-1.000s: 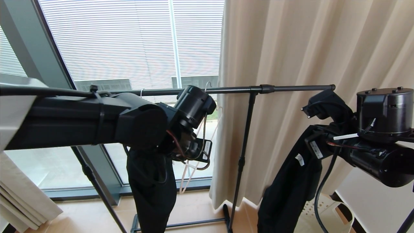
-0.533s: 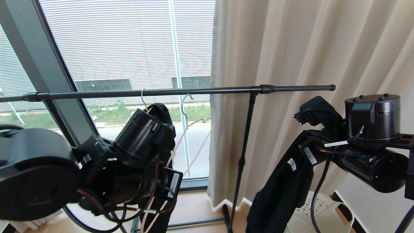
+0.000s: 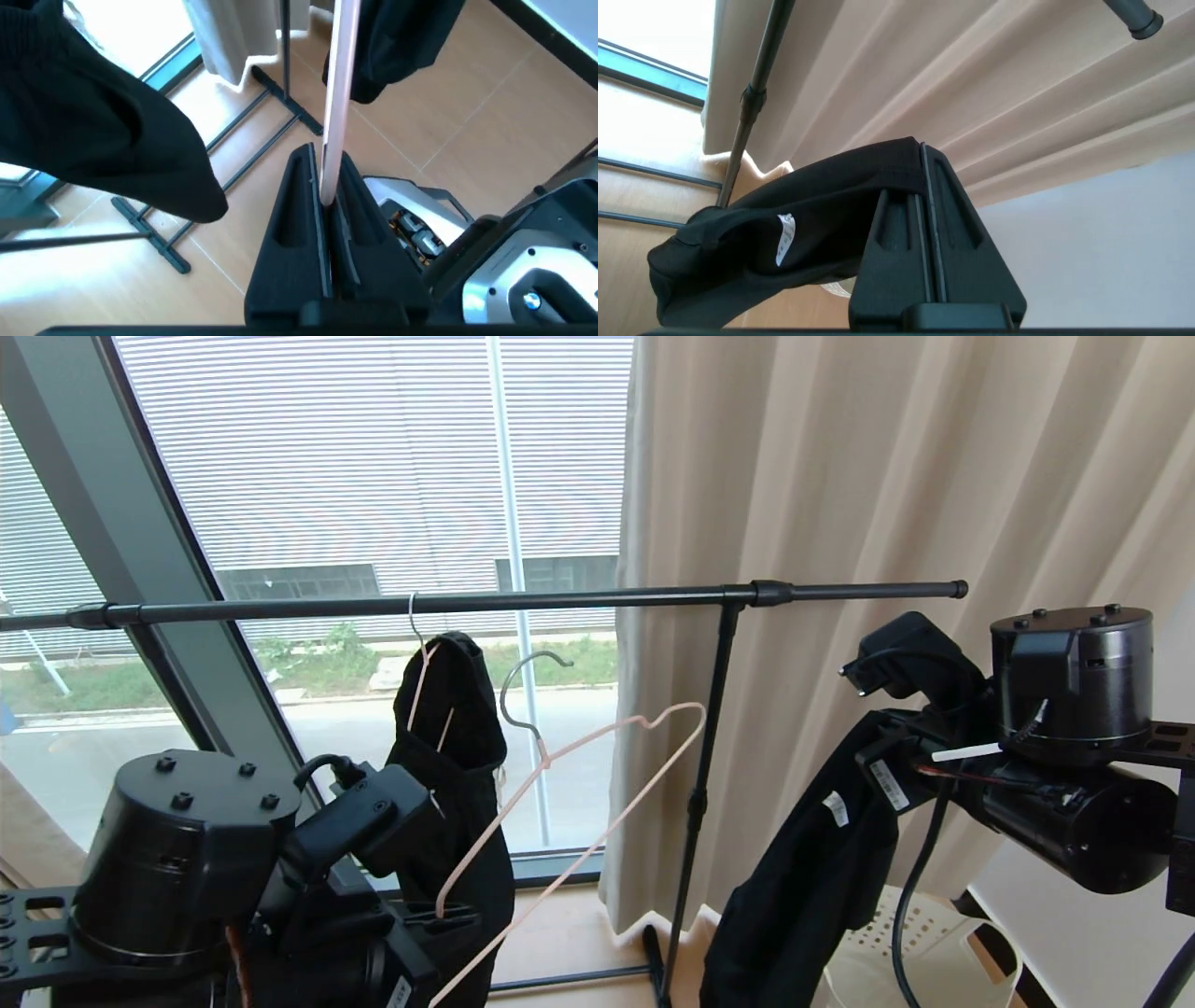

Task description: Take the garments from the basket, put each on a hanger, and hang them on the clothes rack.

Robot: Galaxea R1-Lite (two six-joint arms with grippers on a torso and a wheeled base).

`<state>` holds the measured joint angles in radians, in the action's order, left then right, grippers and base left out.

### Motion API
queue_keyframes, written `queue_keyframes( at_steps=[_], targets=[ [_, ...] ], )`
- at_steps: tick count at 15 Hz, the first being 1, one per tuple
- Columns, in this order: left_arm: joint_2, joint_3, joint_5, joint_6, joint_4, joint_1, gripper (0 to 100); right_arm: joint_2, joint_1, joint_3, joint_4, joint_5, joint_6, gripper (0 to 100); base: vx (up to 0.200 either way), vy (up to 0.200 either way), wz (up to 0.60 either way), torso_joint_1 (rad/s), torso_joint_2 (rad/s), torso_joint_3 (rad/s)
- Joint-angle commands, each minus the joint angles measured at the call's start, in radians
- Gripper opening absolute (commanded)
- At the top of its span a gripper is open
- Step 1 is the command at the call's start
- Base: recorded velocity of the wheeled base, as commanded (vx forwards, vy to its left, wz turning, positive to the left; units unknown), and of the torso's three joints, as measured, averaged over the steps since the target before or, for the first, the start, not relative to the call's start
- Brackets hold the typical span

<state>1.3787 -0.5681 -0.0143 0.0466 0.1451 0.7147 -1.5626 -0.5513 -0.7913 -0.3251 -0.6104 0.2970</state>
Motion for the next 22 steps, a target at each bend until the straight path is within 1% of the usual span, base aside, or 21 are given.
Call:
queue_keyframes(
  at_steps=[1,2,4,5,6,7,8,9,10,12,14,16,17,19,22],
  targets=[
    [-0.046,0.063,-0.019,0.022,0.036,-0.018,0,0.004,0.001,-0.005,-0.002,0.0,0.001,0,0.0,0.0,0.0,0.0,0.0,0.0],
    [-0.043,0.109,-0.089,0.047,0.103,-0.063,0,-0.004,0.001,-0.006,-0.002,0.003,-0.001,0,0.0,0.0,0.0,0.0,0.0,0.0],
    [-0.041,0.175,-0.179,0.104,0.188,-0.118,0,-0.007,0.005,-0.006,-0.002,0.003,-0.001,0,0.0,0.0,0.0,0.0,0.0,0.0],
    [-0.038,0.205,-0.217,0.133,0.228,-0.141,0,-0.005,0.025,-0.008,-0.002,0.003,-0.001,0,0.0,0.0,0.0,0.0,0.0,0.0],
    [-0.036,0.209,-0.228,0.139,0.238,-0.144,0,-0.005,0.03,-0.008,-0.002,0.003,-0.001,0,0.0,0.0,0.0,0.0,0.0,0.0],
    [-0.017,0.228,-0.277,0.165,0.284,-0.159,0,-0.005,0.04,-0.016,-0.003,0.005,-0.001,0,0.0,0.0,0.0,0.0,0.0,0.0],
    [0.02,0.231,-0.32,0.176,0.333,-0.172,0,-0.017,0.04,-0.008,-0.035,0.003,-0.001,0,0.0,0.0,0.0,0.0,0.0,0.0],
    [0.04,0.231,-0.326,0.177,0.35,-0.173,0,-0.025,0.04,-0.006,-0.049,0.003,-0.001,0,0.0,0.0,0.0,0.0,0.0,0.0],
    [0.079,0.232,-0.326,0.179,0.393,-0.172,0,-0.036,0.04,-0.006,-0.074,0.003,0.001,0,0.0,0.0,0.0,0.0,0.0,0.0],
    [0.097,0.247,-0.329,0.177,0.467,-0.161,0,-0.045,0.04,-0.013,-0.078,0.003,0.001,0,0.0,0.0,0.0,0.0,0.0,0.0],
    [0.12,0.244,-0.329,0.187,0.47,-0.155,0,-0.054,0.042,-0.017,-0.081,0.003,0.002,0,0.0,0.0,0.0,0.0,0.0,0.0],
    [0.131,0.238,-0.331,0.223,0.47,-0.161,0,-0.071,0.044,-0.023,-0.081,0.003,0.005,0,0.0,0.0,0.0,0.0,0.0,0.0],
    [0.164,0.238,-0.331,0.226,0.47,-0.159,0,-0.09,0.045,-0.026,-0.083,0.003,0.01,0,0.0,0.0,0.0,0.0,0.0,0.0],
    [0.181,0.246,-0.331,0.228,0.504,-0.153,0,-0.109,0.05,-0.037,-0.088,0.0,0.011,0,0.0,0.0,0.0,0.0,0.0,0.0],
    [0.209,0.246,-0.331,0.228,0.511,-0.115,0,-0.114,0.056,-0.037,-0.13,0.003,0.013,0,0.0,0.0,0.0,0.0,0.0,0.0]
  ],
)
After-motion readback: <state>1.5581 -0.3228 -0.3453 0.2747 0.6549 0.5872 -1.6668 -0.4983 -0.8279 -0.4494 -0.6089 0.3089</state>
